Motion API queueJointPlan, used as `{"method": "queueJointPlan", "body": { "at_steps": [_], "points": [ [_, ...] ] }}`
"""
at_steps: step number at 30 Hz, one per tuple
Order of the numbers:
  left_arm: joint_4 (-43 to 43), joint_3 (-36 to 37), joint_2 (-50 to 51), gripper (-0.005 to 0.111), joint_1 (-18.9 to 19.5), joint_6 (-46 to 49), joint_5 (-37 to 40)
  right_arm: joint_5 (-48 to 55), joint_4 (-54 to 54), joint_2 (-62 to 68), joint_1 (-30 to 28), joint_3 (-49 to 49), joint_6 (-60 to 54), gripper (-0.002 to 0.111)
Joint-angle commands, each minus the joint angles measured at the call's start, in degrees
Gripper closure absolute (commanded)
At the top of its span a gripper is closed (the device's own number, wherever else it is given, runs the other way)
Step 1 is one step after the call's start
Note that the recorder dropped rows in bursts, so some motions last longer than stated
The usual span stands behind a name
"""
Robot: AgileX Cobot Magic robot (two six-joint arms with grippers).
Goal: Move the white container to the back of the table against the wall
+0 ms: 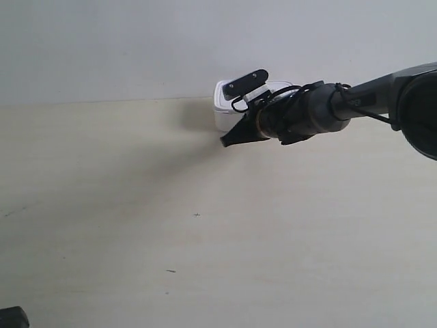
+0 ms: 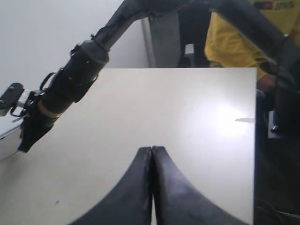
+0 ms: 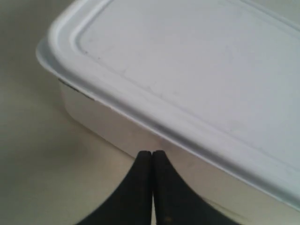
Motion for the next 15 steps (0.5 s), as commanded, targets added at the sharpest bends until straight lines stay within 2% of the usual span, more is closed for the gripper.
{"method": "queueJointPlan", "body": {
  "at_steps": [1,3,6,9,15],
  "points": [
    [0.51,2.28,-0.71,0.107,-0.28,-0.46,7.41,0.97,-0.2,1.08,-0.4,-2.28,-1.14,0.108],
    [0.51,2.31,-0.71,0.107,-0.28,-1.33,10.61,1.26,-0.2,1.56,-0.4,-3.22,-1.81,0.108],
    [0.51,3.65,-0.71,0.107,-0.28,-2.23,21.37,1.26,-0.2,2.48,-0.4,-4.64,-2.7,0.108],
    [0.66,5.15,-0.71,0.107,-0.28,-5.71,26.83,1.38,-0.2,2.65,-0.4,-5.44,-3.1,0.108],
    [1.04,5.5,-0.71,0.107,-0.28,-7.77,28.39,2.79,-0.2,3.25,-0.67,-6.17,-3.91,0.108]
  ]
}}
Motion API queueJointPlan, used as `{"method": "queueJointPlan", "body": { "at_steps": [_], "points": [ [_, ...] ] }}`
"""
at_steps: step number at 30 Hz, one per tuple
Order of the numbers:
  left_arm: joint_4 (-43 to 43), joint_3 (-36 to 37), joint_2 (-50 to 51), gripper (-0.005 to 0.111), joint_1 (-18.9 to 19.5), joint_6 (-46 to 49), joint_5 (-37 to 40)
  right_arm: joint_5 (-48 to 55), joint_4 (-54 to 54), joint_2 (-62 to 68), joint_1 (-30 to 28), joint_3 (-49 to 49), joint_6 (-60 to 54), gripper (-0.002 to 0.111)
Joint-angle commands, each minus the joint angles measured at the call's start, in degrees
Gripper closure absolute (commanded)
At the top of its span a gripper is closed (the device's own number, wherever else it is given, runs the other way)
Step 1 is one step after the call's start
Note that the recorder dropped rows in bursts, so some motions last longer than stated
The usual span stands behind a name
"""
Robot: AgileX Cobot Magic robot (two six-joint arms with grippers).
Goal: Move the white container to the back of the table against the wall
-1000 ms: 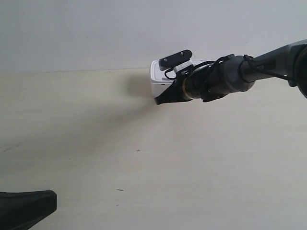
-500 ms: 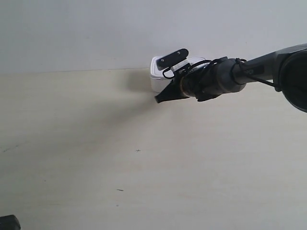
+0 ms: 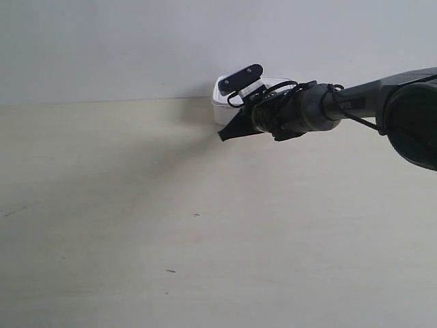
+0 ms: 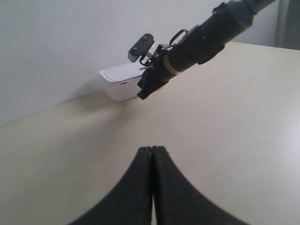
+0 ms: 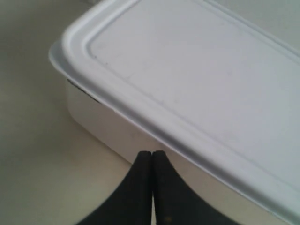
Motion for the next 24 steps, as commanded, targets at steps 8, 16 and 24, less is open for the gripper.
{"method": "queueJointPlan", "body": {
  "at_steps": [8,16,24],
  "points": [
    [1.6,0.22,-0.36,0.107,-0.28,-1.44,0.2,1.48,-0.2,0.19,-3.0,-0.54,-1.3,0.108],
    [1.71,0.22,-0.36,0.107,-0.28,-1.68,0.2,0.35,-0.2,0.19,-4.3,-0.54,-1.3,0.108],
    [1.71,0.22,-0.36,0.107,-0.28,-2.23,-0.03,-3.75,-0.2,1.86,-4.3,-2.82,-0.83,0.108]
  ]
}}
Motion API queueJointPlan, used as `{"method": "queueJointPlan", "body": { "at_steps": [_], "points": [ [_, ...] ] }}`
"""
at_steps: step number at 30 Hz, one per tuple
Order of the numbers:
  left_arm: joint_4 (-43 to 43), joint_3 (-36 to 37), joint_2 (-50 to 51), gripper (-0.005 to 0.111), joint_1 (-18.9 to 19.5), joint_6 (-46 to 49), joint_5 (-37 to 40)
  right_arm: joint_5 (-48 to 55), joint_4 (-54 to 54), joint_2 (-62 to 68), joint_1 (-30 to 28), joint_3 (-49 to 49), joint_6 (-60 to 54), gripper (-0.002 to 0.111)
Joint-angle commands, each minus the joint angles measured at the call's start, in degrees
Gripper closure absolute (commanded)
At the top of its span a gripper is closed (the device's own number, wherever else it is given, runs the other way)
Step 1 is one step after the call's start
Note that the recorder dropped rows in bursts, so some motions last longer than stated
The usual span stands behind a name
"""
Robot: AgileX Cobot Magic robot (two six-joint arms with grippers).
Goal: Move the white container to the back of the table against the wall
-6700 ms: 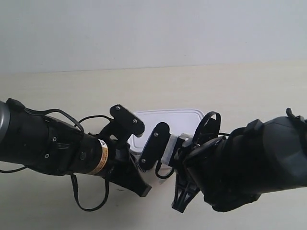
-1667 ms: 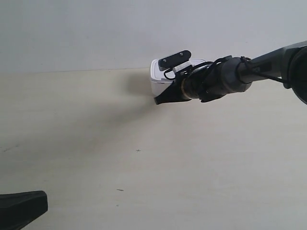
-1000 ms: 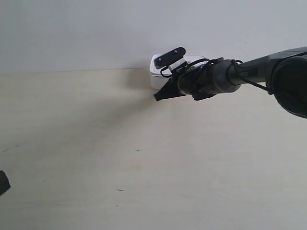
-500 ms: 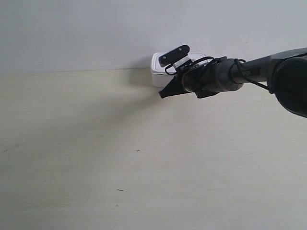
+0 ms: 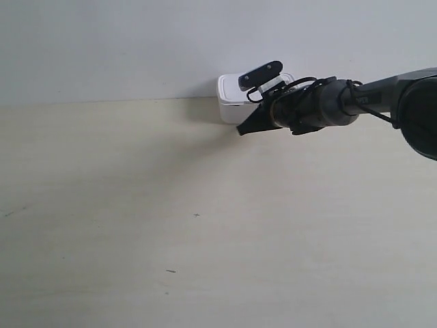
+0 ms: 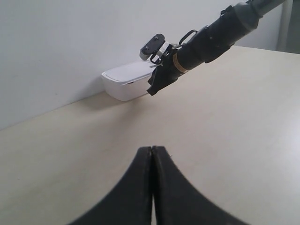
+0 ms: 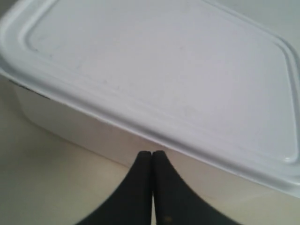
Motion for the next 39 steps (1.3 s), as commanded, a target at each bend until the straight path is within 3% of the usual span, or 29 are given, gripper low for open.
{"method": "queueJointPlan", "body": {
  "at_steps": [1,27,39],
  "points": [
    [0.31,0.12,-0.36,0.107,-0.28,-0.58,-0.29,-2.56,-0.2,2.04,-0.17,-2.61,0.39,0.108],
    [1.24,0.12,-0.36,0.107,-0.28,-0.58,-0.9,-2.6,3.28,3.85,0.82,-5.05,0.24,0.108],
    [1.39,0.12,-0.36,0.107,-0.28,-0.58,-1.09,-1.9,3.29,-6.74,1.17,9.17,-1.06,0.108]
  ]
}}
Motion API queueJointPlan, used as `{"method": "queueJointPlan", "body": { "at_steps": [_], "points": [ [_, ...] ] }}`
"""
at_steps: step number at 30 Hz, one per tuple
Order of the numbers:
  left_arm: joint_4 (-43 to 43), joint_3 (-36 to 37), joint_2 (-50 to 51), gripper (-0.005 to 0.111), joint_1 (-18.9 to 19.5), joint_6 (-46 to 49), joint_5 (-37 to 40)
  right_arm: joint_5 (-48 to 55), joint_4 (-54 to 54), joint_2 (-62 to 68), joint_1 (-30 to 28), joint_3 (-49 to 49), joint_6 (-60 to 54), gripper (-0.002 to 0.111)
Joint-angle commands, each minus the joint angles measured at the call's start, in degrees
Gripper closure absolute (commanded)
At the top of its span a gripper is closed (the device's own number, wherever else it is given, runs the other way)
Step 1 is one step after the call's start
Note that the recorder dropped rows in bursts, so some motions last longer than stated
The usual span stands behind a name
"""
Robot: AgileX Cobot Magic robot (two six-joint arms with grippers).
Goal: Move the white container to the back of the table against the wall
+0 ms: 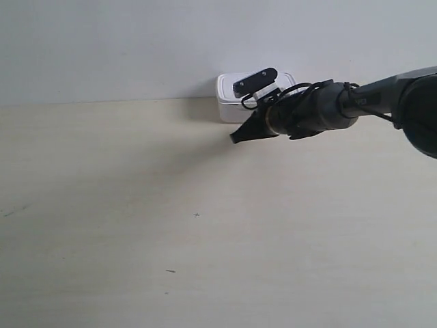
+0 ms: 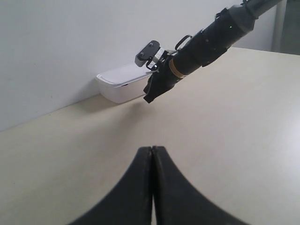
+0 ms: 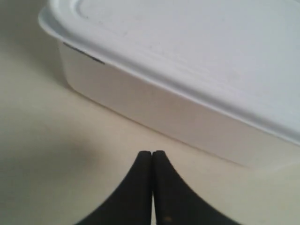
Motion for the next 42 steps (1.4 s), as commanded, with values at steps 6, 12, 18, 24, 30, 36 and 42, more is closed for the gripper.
{"method": "queueJointPlan", "body": {
  "at_steps": [6,12,18,24,30,36,42],
  "points": [
    [0.66,0.12,-0.23,0.107,-0.28,-0.46,-0.24,0.57,-0.78,-15.14,0.17,15.02,5.32,0.108],
    [0.33,0.12,-0.23,0.107,-0.28,-3.52,-4.37,2.55,-2.97,-26.92,1.42,26.13,16.0,0.108],
    [0.33,0.12,-0.23,0.107,-0.28,-3.52,-6.62,8.58,-2.97,-39.22,5.56,36.88,18.03,0.108],
    [0.33,0.12,-0.23,0.107,-0.28,-3.52,-6.62,10.92,-2.97,-51.28,11.52,46.02,18.03,0.108],
    [0.33,0.12,-0.23,0.107,-0.28,-3.52,-6.62,11.34,-2.97,-65.52,18.11,55.23,19.06,0.108],
    [0.33,0.12,-0.23,0.107,-0.28,-3.52,-6.62,10.9,-2.97,-82.77,24.21,64.69,23.53,0.108],
    [0.33,0.12,-0.23,0.107,-0.28,-3.52,-6.62,6.84,-2.97,-100.69,26.46,72.33,28.31,0.108]
  ]
}}
